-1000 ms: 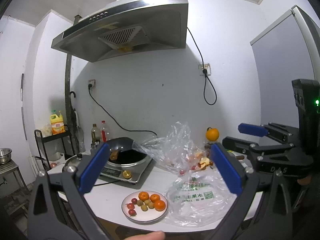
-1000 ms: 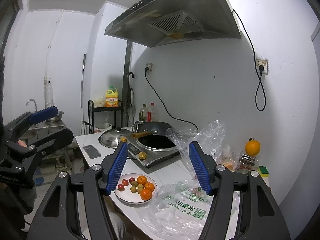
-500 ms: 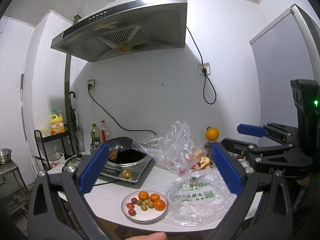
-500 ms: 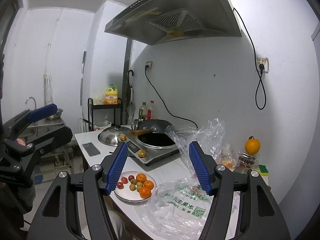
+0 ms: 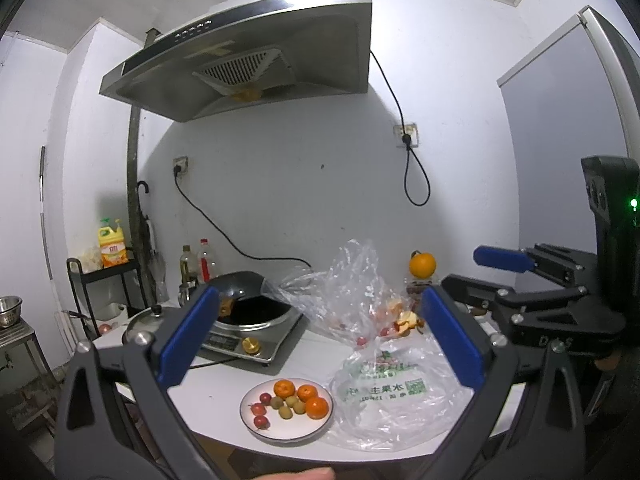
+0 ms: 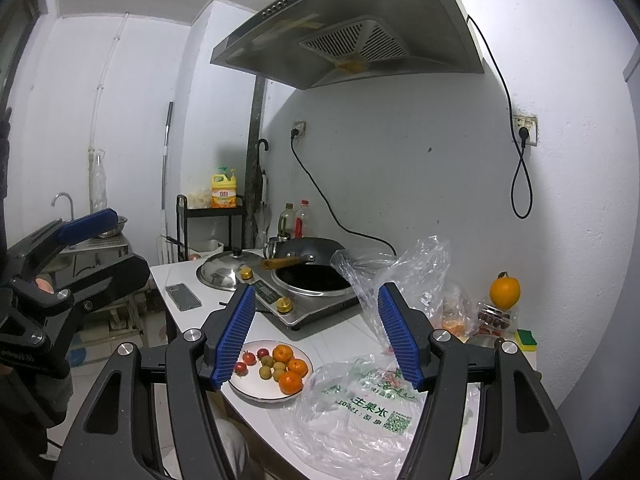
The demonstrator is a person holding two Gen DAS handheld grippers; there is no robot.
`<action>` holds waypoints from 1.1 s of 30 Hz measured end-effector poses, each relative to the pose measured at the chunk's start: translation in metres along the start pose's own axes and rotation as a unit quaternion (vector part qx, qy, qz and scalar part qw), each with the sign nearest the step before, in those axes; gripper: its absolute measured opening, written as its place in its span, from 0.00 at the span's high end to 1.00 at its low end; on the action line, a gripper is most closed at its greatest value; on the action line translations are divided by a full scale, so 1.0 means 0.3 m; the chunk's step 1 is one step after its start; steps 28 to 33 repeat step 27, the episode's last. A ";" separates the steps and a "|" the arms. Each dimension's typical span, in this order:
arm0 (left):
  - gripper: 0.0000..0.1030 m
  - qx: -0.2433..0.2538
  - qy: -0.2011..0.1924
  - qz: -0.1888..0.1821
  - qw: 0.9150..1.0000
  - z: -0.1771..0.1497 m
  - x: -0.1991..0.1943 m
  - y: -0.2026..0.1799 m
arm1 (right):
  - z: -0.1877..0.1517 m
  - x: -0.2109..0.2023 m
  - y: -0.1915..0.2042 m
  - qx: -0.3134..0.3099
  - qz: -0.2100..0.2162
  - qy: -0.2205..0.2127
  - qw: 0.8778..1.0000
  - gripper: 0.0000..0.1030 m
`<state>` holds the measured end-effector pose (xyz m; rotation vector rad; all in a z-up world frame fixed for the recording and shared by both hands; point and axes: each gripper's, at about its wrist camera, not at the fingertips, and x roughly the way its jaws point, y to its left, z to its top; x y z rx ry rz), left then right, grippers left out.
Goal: Organize fruits
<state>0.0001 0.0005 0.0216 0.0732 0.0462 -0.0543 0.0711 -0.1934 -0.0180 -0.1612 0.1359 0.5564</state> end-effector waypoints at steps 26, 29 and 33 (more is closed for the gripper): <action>0.01 -0.003 -0.001 -0.013 1.000 -0.004 -0.002 -0.009 | -0.005 -0.011 -0.011 -0.001 -0.001 0.001 1.000 0.35; 0.01 -0.006 -0.001 -0.015 1.000 -0.003 0.001 -0.010 | -0.003 -0.008 -0.010 -0.001 0.000 0.001 1.000 0.35; 0.01 -0.006 -0.001 -0.015 1.000 -0.003 0.001 -0.010 | -0.003 -0.008 -0.010 -0.001 0.000 0.001 1.000 0.35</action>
